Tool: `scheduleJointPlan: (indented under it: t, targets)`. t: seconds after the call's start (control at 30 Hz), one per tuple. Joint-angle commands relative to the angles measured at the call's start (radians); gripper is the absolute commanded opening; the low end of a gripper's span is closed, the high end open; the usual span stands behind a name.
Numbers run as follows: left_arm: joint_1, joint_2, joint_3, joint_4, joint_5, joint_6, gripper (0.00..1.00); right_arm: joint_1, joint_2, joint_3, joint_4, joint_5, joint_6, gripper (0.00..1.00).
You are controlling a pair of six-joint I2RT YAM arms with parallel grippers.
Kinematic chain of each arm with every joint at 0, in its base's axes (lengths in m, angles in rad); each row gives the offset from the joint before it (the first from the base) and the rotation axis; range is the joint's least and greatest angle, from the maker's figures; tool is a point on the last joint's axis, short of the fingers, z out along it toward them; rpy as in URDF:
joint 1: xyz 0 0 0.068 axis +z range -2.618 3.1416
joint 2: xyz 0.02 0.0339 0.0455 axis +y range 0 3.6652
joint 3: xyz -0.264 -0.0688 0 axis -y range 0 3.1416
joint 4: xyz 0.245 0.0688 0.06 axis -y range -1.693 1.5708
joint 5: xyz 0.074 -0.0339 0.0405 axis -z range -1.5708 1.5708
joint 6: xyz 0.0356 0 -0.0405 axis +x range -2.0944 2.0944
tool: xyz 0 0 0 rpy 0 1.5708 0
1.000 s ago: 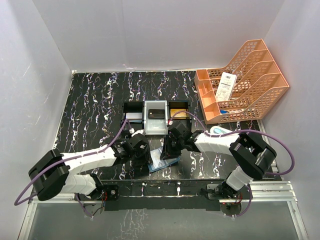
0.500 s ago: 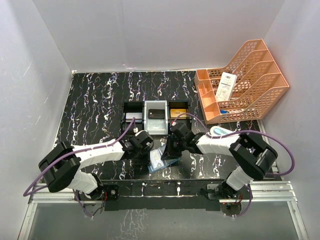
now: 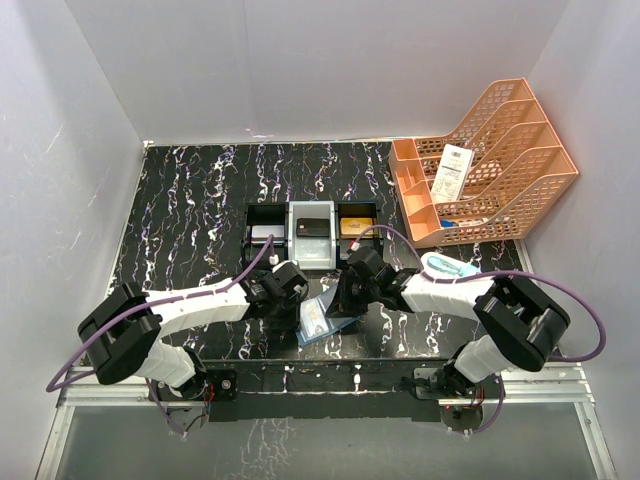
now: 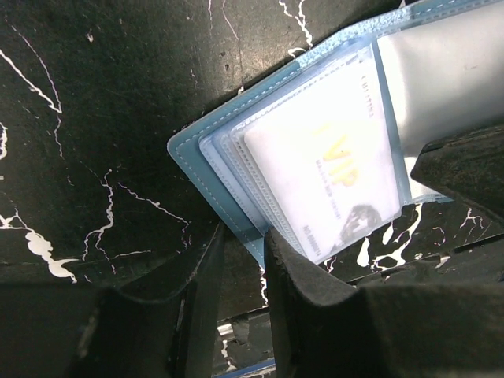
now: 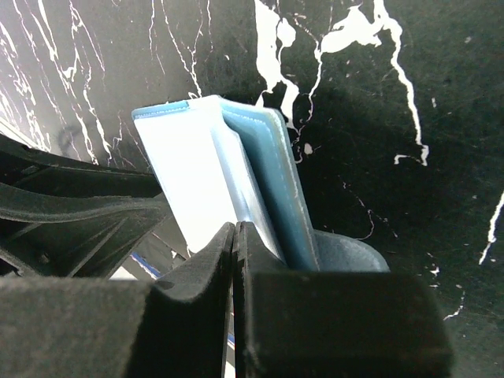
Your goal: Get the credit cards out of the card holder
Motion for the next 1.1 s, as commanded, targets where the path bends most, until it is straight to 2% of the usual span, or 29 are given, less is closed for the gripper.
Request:
scheduleJointPlan:
  t: [0.0,0.07,0.2,0.43,0.53,0.67,0.77,0.87,1.07]
  targets:
    - [0.003,0.006,0.003,-0.071,-0.074,0.048,0.26,-0.010,-0.022,-0.003,0.021,-0.003,-0.013,0.00]
    - [0.002,0.000,0.006,-0.071,-0.077,0.052,0.26,-0.010,-0.008,0.007,0.015,-0.018,-0.023,0.03]
    - [0.002,-0.022,0.011,-0.066,-0.078,0.051,0.27,-0.006,-0.005,0.036,-0.005,-0.029,-0.065,0.17]
    - [0.010,-0.062,0.021,-0.087,-0.129,0.041,0.27,0.030,-0.018,0.164,-0.173,0.115,-0.161,0.42]
    - [0.028,-0.102,0.010,-0.086,-0.131,0.028,0.30,0.071,-0.008,0.211,-0.224,0.209,-0.178,0.54]
    - [0.084,-0.209,-0.024,-0.094,-0.119,0.013,0.37,0.121,0.000,0.263,-0.274,0.314,-0.190,0.62]
    - [0.191,-0.295,-0.062,-0.102,-0.055,0.025,0.40,0.154,0.006,0.286,-0.270,0.337,-0.217,0.63]
    - [0.292,-0.340,-0.096,-0.106,0.006,0.044,0.40,0.181,0.050,0.321,-0.287,0.348,-0.252,0.56]
    - [0.391,-0.365,-0.119,-0.124,0.059,0.050,0.41,0.255,0.163,0.419,-0.366,0.445,-0.284,0.63]
